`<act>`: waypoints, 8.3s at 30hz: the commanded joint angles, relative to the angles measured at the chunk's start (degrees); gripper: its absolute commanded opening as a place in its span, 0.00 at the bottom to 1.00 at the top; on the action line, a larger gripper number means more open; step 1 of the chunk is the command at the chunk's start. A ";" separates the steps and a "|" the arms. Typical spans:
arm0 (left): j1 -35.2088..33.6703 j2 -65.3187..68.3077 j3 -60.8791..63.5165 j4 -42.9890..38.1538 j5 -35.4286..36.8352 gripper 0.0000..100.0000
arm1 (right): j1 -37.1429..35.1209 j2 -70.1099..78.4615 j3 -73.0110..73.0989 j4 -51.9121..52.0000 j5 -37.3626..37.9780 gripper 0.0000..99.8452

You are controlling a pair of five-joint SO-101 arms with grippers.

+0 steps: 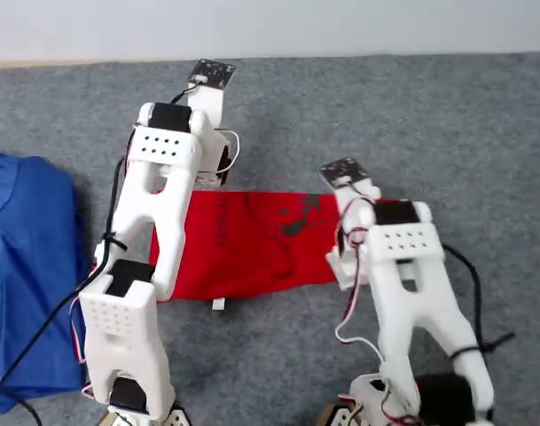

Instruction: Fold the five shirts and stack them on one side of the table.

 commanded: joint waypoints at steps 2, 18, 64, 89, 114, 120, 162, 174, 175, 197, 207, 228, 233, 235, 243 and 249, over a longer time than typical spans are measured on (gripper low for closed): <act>-0.44 -4.31 -1.80 0.53 0.00 0.09 | -1.10 6.02 -5.89 -2.77 0.62 0.01; -0.44 -4.13 -1.80 0.53 0.00 0.09 | 9.01 29.58 -34.46 -6.02 1.05 0.01; -0.35 -4.31 -4.70 1.32 0.00 0.09 | 14.46 40.13 -50.64 22.46 10.02 0.01; -15.03 -14.51 -15.60 9.67 0.35 0.09 | 9.98 36.53 -53.89 17.19 5.19 0.01; -47.38 -47.03 26.51 9.85 -6.42 0.09 | -22.37 39.43 -64.88 7.52 -30.07 0.10; -50.37 -49.58 31.87 8.97 -6.42 0.09 | -29.41 47.87 -73.85 5.58 -38.86 0.10; -51.16 -50.90 34.86 7.91 -8.44 0.09 | -44.26 80.40 -96.09 2.77 -41.85 0.15; -50.99 -51.25 39.52 5.45 -8.44 0.09 | -41.10 79.69 -106.90 14.73 -37.10 0.01; -50.90 -51.25 39.43 5.45 -8.44 0.09 | -41.01 79.69 -109.01 16.48 -36.48 0.01; -50.81 -51.25 39.43 2.64 -8.00 0.09 | -25.80 48.75 -86.24 25.80 -28.40 0.01; -50.81 -51.25 39.43 2.55 -8.00 0.09 | -14.02 33.10 -60.84 25.63 -25.76 0.01; -50.73 -51.25 39.69 2.11 -8.00 0.09 | 5.85 33.10 -51.16 19.21 -8.97 0.01; -50.73 -51.25 39.69 2.20 -8.00 0.09 | 6.11 33.10 -49.67 16.31 -7.74 0.01; -50.81 -51.25 39.69 2.20 -8.00 0.09 | 6.11 33.10 -49.49 15.43 -6.51 0.01; -50.81 -51.34 39.69 2.20 -8.00 0.09 | 8.13 33.01 -49.76 14.99 -3.43 0.04; -50.81 -51.34 38.99 4.57 -8.35 0.09 | 13.32 32.48 -51.60 18.07 -4.48 0.29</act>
